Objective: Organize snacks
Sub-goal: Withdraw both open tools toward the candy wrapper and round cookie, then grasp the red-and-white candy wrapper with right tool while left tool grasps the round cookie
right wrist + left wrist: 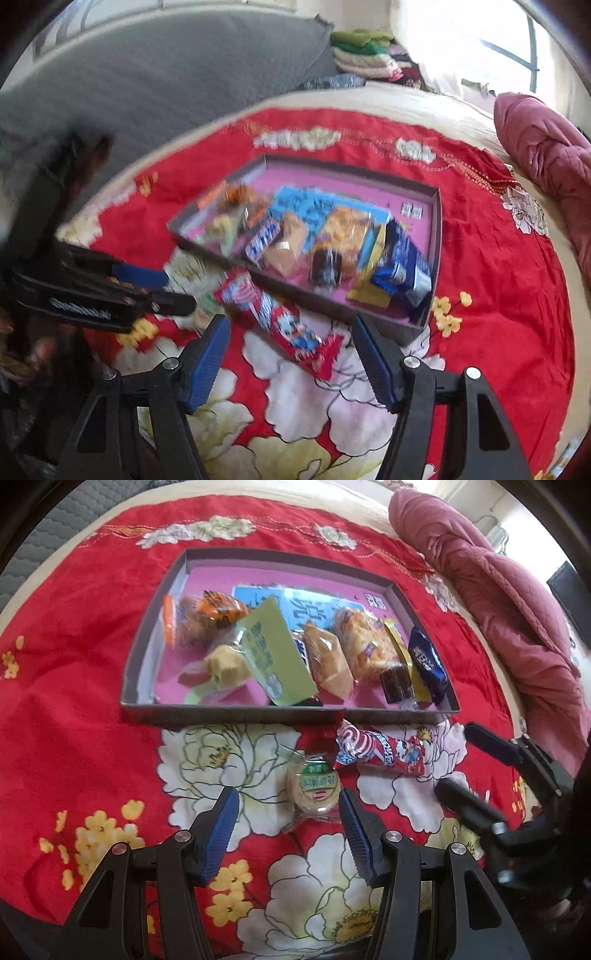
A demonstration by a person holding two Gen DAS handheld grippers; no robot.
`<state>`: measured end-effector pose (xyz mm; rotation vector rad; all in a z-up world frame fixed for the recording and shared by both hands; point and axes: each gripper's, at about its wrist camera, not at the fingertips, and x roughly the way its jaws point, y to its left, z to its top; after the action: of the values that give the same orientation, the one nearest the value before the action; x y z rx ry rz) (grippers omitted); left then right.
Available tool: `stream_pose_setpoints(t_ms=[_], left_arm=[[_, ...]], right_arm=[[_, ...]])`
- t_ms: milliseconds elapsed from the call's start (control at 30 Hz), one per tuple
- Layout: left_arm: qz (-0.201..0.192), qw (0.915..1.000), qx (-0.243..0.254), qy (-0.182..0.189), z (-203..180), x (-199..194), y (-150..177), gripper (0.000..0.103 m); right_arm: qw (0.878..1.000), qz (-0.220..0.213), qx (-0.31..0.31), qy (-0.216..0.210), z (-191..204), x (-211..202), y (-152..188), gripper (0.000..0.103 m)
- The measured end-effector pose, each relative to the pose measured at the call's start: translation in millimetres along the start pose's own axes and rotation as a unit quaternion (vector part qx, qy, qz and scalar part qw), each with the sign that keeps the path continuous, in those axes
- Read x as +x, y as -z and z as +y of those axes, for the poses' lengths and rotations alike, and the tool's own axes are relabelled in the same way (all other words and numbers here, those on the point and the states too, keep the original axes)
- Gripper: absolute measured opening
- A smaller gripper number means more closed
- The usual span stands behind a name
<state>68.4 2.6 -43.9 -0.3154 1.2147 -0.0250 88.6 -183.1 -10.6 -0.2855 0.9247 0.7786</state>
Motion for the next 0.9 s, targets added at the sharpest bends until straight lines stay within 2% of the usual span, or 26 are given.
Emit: stream_pose_setpoints(t_ms=[267, 500, 800, 900], left_arm=[[0.018, 0.9998, 0.002, 0.003, -9.7, 20.9, -1.5, 0.058], [0.023, 0.9997, -0.001, 0.004, -11.8, 34.2, -4.8, 0.058], [0.020, 0.9998, 0.003, 0.007, -12.7, 40.0, -7.6, 0.058], [0.020, 0.9998, 0.002, 0.009, -11.6, 40.8, -6.7, 0.058]], right_arm=[[0.998, 0.027, -0.043, 0.025, 7.7, 18.8, 4.6, 0.068], [0.992, 0.043, -0.109, 0.052, 22.6, 38.0, 6.3, 0.068], [0.989, 0.040, -0.138, 0.046, 32.7, 50.2, 5.1, 0.067], [0.988, 0.041, -0.141, 0.043, 33.9, 54.4, 4.4, 0.063]])
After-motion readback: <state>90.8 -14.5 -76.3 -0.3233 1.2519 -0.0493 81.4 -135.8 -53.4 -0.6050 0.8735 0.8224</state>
